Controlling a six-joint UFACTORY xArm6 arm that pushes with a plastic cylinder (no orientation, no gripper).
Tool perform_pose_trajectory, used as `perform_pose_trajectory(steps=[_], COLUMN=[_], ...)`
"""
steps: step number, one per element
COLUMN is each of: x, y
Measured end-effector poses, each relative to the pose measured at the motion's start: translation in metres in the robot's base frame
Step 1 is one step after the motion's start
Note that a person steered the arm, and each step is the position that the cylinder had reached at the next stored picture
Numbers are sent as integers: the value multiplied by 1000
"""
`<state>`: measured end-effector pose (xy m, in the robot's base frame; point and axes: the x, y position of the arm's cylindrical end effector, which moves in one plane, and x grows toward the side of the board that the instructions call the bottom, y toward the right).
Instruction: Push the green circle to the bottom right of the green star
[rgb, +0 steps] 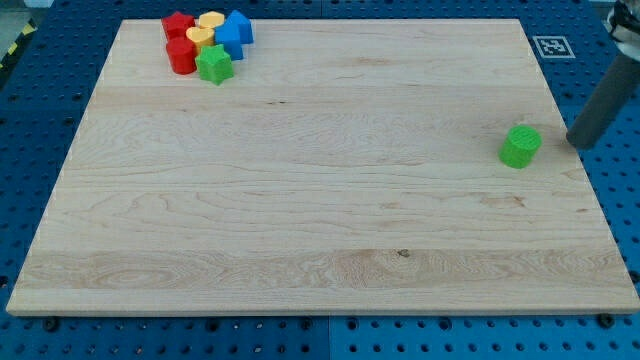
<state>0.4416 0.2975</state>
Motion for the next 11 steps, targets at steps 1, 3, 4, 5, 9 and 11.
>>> perform_pose_trajectory(steps=[1,3,4,5,9,11], x=[7,7,11,56,3,-22], y=[-77,-279,-302,-239,-162,-257])
